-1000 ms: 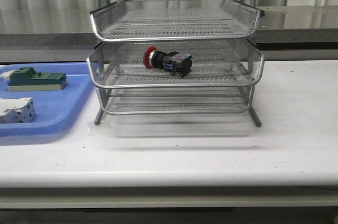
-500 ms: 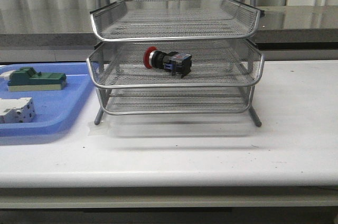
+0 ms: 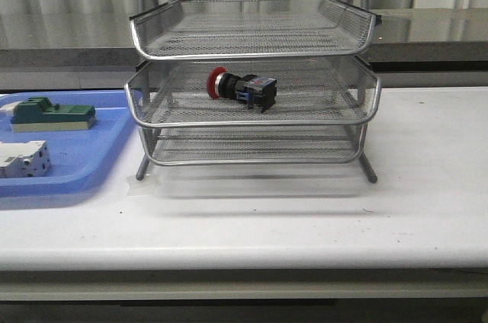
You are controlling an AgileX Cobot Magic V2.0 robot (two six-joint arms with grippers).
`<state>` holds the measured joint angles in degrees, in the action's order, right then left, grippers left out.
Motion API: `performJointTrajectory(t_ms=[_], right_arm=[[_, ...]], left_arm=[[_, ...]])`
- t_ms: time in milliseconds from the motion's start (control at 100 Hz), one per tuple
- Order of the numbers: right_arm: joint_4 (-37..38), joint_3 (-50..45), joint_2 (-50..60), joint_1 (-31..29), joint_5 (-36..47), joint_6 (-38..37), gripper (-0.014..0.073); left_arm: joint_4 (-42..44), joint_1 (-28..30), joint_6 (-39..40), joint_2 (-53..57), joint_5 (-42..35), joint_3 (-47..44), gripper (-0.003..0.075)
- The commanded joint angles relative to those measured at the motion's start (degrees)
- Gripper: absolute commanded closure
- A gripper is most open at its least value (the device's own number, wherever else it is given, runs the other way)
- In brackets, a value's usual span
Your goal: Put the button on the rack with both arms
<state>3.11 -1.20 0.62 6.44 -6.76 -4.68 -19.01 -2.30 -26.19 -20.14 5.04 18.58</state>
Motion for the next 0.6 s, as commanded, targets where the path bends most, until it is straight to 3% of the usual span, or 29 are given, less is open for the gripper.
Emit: performJointTrajectory(t_ms=[0, 590], right_arm=[[-0.2, 0.6, 1.2, -0.4, 6.0, 0.0, 0.0654], [-0.2, 0.6, 1.2, -0.4, 6.5, 0.0, 0.0654]], left_arm=[[-0.8, 0.1, 0.6, -0.2, -4.4, 1.5, 0.074], [-0.8, 0.1, 0.6, -0.2, -4.4, 1.5, 0.074]])
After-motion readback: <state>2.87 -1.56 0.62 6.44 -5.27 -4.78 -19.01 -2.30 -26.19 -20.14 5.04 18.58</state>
